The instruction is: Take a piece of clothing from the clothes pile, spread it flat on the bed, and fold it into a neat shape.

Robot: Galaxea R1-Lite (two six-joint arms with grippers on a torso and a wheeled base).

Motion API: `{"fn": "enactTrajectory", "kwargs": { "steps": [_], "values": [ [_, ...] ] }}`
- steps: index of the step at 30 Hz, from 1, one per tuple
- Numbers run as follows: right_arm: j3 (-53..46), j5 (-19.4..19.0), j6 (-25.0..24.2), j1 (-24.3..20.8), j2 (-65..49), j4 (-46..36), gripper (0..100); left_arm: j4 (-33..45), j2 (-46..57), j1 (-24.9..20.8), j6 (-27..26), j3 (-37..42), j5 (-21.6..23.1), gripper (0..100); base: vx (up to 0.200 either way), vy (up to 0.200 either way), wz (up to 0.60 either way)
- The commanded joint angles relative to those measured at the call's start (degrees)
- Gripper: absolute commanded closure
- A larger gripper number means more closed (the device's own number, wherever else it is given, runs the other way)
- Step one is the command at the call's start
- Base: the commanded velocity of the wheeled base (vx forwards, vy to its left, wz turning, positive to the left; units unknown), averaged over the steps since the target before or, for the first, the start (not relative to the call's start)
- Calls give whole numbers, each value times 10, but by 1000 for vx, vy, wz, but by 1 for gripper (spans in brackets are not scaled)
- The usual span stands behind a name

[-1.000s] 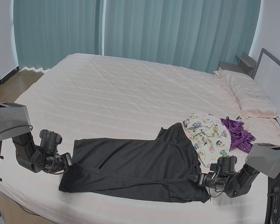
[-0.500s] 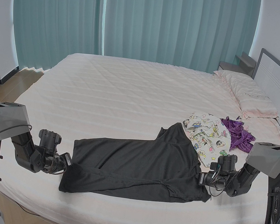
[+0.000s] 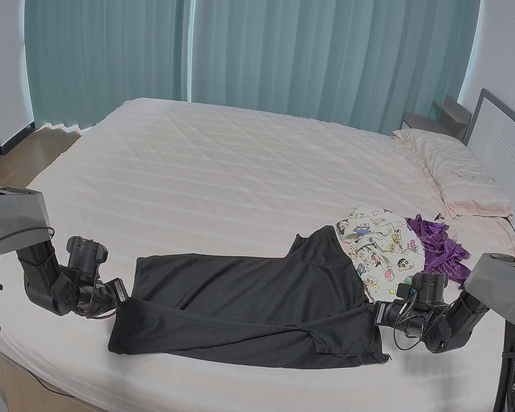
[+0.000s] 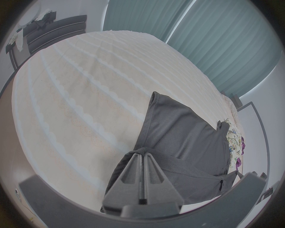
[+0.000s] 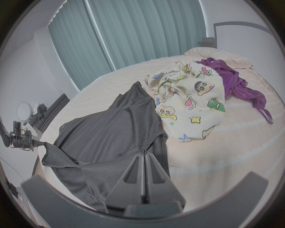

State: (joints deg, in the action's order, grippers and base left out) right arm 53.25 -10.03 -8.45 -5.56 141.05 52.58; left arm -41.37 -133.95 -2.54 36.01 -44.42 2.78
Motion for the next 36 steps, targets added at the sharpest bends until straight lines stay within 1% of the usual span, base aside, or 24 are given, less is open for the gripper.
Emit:
{"fn": "enactTrajectory", "kwargs": {
  "steps": [1, 4, 11, 15, 22, 31, 35, 36],
  "values": [
    [0, 0, -1, 3, -15, 1, 100, 0, 4, 6, 3, 0, -1, 100, 0, 0, 0],
    [5, 1, -8, 5, -14, 1, 100, 2, 14, 11, 11, -1, -4, 100, 0, 0, 0],
    [30, 12, -14, 3, -5, 0, 100, 2, 8, 13, 11, -8, -11, 100, 0, 0, 0],
    [48, 25, -16, -1, 1, 0, 100, 2, 2, 17, 11, -14, -12, 100, 0, 0, 0],
    [56, 30, -27, -14, 21, 1, 100, 2, 2, 24, 15, -21, -17, 100, 0, 0, 0],
    [89, 53, -28, -14, 39, 0, 100, 2, -16, 24, 15, -35, -24, 100, 0, 0, 0],
    [99, 58, -28, -14, 44, -5, 100, 2, -26, 21, 13, -44, -35, 100, 0, 0, 0],
    [101, 62, -28, -14, 44, -8, 100, 2, -30, 19, 13, -50, -44, 100, 0, 0, 0]
  ]
}}
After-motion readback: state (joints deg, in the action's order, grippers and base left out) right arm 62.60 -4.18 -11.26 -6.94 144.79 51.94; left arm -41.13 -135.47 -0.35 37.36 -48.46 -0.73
